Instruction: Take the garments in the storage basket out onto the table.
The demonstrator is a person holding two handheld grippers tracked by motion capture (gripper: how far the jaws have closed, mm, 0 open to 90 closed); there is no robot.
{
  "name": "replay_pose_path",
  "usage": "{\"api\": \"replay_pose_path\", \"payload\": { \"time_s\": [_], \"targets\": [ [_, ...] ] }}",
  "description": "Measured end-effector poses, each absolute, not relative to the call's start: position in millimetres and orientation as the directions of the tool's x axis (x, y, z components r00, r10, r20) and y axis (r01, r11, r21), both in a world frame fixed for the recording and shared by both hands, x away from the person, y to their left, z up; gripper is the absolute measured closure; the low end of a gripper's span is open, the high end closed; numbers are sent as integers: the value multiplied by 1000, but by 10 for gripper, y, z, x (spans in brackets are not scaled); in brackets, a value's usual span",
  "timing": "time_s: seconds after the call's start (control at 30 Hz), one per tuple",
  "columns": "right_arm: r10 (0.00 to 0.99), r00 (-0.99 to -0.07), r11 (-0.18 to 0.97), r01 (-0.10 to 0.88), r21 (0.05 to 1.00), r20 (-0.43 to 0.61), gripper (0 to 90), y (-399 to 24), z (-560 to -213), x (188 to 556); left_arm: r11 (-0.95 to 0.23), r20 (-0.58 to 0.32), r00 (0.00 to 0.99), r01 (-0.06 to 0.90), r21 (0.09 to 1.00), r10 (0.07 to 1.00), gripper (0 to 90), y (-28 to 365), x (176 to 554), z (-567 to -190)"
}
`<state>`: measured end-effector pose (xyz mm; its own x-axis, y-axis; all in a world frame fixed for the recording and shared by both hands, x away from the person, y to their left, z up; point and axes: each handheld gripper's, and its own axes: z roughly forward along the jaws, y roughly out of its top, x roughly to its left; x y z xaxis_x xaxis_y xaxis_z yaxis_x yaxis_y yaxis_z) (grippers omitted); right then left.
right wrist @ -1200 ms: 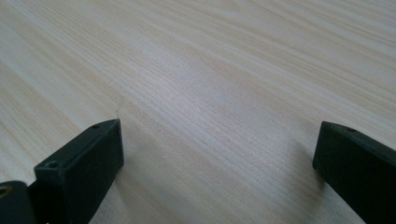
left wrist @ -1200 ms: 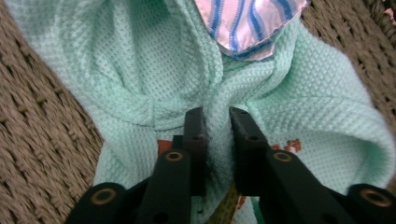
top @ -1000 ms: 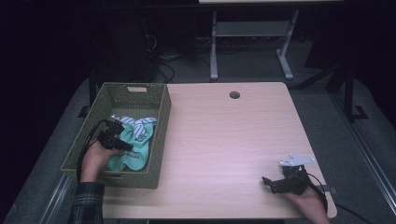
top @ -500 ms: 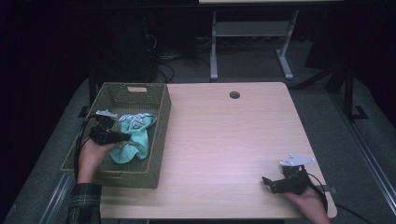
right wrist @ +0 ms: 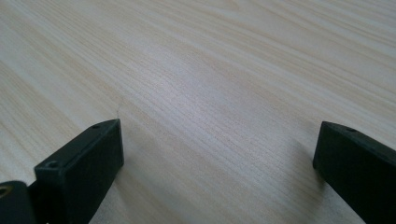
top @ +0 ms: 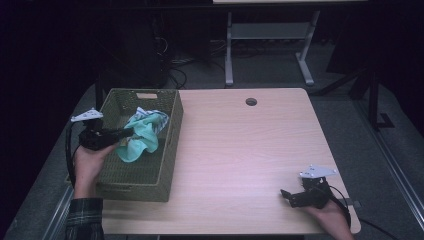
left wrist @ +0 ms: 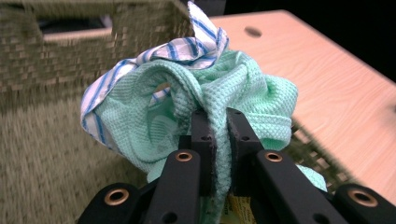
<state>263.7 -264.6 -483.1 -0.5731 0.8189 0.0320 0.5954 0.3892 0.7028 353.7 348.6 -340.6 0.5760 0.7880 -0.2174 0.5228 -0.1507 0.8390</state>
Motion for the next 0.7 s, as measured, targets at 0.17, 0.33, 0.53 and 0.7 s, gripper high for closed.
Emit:
{"api": "replay_pose_path", "payload": {
  "time_s": [0.17,0.33,0.53,0.7],
  "targets": [
    [818,-574,390,595,703,32,12,-2645,-4831,2637,-129,-224,606,481,867,763,830,3469,3473,-3280],
    [817,-575,391,594,703,32,12,-2645,-4832,2636,-115,-234,636,458,882,736,829,3442,3438,-3200],
    [817,-576,392,593,703,31,12,-2644,-4831,2636,-123,-223,673,426,896,706,829,3341,3376,-3067],
    [817,-576,392,594,703,32,12,-2644,-4832,2636,-121,-219,698,403,907,682,829,3261,3337,-2980]
  ]
}}
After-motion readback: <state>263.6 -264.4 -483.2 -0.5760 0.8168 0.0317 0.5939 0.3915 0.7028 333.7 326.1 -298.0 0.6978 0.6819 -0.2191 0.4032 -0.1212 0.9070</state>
